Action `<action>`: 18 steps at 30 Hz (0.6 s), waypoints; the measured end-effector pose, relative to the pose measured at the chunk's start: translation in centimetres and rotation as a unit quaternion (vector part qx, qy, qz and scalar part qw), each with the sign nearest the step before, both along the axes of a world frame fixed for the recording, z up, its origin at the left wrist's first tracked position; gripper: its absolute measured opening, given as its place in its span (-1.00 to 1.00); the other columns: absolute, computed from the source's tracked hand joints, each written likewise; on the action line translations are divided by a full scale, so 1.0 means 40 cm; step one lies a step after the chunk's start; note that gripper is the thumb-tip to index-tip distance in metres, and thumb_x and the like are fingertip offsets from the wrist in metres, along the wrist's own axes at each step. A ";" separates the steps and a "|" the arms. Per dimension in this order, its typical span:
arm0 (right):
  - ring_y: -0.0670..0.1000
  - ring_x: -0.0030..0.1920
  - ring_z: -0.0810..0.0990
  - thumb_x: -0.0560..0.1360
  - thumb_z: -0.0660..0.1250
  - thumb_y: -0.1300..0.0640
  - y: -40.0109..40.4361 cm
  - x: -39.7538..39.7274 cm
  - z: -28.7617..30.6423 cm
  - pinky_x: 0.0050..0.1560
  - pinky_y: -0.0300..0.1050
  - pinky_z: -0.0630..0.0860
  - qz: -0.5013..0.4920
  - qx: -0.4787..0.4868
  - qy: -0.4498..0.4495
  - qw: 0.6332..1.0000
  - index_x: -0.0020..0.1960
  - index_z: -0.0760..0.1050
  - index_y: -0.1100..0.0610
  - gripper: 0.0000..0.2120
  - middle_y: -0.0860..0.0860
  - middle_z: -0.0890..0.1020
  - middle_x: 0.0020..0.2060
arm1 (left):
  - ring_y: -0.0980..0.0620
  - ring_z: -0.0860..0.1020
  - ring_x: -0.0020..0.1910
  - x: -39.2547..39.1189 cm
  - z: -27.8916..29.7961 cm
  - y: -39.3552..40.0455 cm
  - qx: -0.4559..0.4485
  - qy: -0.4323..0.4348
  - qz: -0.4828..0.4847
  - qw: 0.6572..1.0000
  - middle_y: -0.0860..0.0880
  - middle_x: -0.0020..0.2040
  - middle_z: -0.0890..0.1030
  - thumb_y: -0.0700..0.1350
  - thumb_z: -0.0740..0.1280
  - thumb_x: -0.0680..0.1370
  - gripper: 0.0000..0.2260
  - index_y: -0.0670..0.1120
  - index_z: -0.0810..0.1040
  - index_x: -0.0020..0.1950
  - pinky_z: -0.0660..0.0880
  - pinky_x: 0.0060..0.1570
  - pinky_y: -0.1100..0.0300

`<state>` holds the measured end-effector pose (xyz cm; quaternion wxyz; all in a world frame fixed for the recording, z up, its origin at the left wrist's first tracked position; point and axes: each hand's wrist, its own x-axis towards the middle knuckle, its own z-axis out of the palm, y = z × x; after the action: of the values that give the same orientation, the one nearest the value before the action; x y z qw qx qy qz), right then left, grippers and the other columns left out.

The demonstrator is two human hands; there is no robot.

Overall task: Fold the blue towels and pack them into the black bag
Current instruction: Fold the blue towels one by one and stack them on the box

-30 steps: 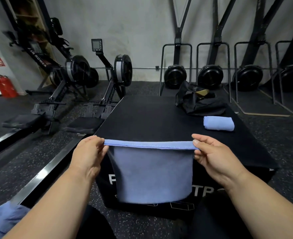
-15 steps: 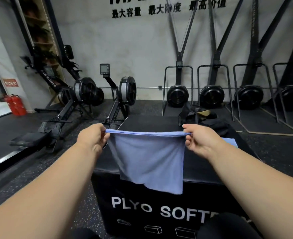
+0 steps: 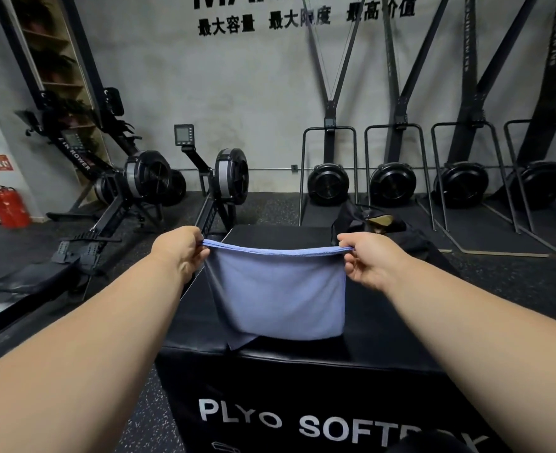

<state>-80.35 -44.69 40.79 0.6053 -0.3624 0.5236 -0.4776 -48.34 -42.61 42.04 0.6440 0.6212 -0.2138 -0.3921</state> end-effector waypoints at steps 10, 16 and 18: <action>-0.10 -0.44 0.35 0.62 0.18 0.36 -0.251 0.061 0.126 -0.53 -0.30 0.33 -0.030 -0.063 0.042 0.997 -0.12 0.46 0.08 -0.76 0.02 0.44 -0.29 | 0.07 0.52 -0.33 0.025 0.133 -0.262 -0.088 0.035 -0.028 0.995 -0.07 -0.23 0.50 -0.29 0.24 0.61 -0.85 -0.12 0.47 -0.13 0.57 -0.41 0.27; -0.10 -0.40 0.43 0.65 0.24 0.36 -0.259 0.050 0.172 -0.39 -0.26 0.44 -0.031 -0.153 -0.025 0.987 0.10 0.50 0.03 -0.77 0.03 0.52 -0.19 | 0.07 0.55 -0.22 0.032 0.155 -0.193 -0.155 0.088 -0.050 0.983 -0.04 -0.22 0.50 -0.29 0.21 0.64 -0.82 -0.11 0.46 -0.13 0.61 0.07 0.16; -0.11 -0.40 0.46 0.65 0.27 0.34 -0.220 0.035 0.074 -0.41 -0.27 0.47 -0.015 -0.120 0.003 0.993 0.11 0.51 0.04 -0.79 0.02 0.55 -0.21 | 0.08 0.57 -0.28 0.042 0.047 -0.146 -0.100 0.082 -0.049 0.990 -0.06 -0.22 0.53 -0.29 0.23 0.63 -0.84 -0.12 0.47 -0.12 0.63 -0.05 0.20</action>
<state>-78.96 -53.49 43.75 0.5486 -0.4262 0.4694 -0.5451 -46.65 -48.44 43.93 0.6987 0.5078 -0.2284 -0.4492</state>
